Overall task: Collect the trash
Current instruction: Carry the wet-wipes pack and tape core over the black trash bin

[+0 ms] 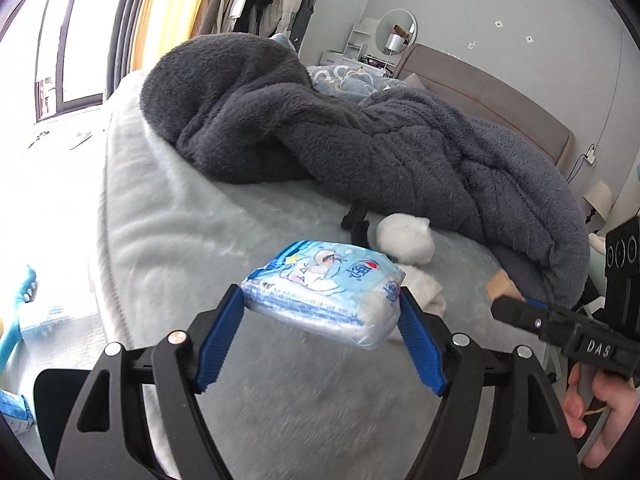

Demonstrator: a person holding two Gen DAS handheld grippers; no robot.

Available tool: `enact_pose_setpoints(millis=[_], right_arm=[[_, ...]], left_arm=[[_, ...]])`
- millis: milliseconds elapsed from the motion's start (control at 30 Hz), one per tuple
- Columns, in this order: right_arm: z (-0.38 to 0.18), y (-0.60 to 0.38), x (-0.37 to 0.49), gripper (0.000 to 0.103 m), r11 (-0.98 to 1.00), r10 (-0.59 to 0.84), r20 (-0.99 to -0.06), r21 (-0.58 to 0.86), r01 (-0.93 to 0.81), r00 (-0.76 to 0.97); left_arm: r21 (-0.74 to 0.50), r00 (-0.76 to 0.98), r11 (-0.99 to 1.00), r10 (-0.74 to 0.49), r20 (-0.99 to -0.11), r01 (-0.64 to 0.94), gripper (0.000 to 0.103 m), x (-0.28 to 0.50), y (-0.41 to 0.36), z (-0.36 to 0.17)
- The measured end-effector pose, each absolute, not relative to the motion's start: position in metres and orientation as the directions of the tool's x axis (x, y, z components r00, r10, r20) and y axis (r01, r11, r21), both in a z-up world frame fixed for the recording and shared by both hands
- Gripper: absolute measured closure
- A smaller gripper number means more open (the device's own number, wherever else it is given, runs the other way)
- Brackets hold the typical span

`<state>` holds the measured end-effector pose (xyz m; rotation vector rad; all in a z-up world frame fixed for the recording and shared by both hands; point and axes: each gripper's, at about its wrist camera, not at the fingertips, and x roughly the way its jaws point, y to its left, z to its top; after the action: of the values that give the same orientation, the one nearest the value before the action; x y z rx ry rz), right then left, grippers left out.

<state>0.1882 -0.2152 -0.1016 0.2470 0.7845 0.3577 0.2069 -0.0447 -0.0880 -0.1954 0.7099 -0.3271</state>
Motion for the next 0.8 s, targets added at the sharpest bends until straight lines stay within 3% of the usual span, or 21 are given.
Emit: enact_pose_setpoints(millis=[233,800], right_arm=[[-0.098,-0.186,0.177,0.052,0.907,0.413,-0.639,0.356,-0.227,0.649],[-0.100,-0.085,0.167,0.052,0.879,0.473,-0.642,0.297,-0.373,0.604]], left_arm=[[-0.228,0.730,0.955,-0.292,-0.618,0.189,0.025,0.189,-0.015,-0.088],[-0.222,0.669,0.975,-0.179,-0.722,0.022,0.025,0.161,0.075,-0.126]])
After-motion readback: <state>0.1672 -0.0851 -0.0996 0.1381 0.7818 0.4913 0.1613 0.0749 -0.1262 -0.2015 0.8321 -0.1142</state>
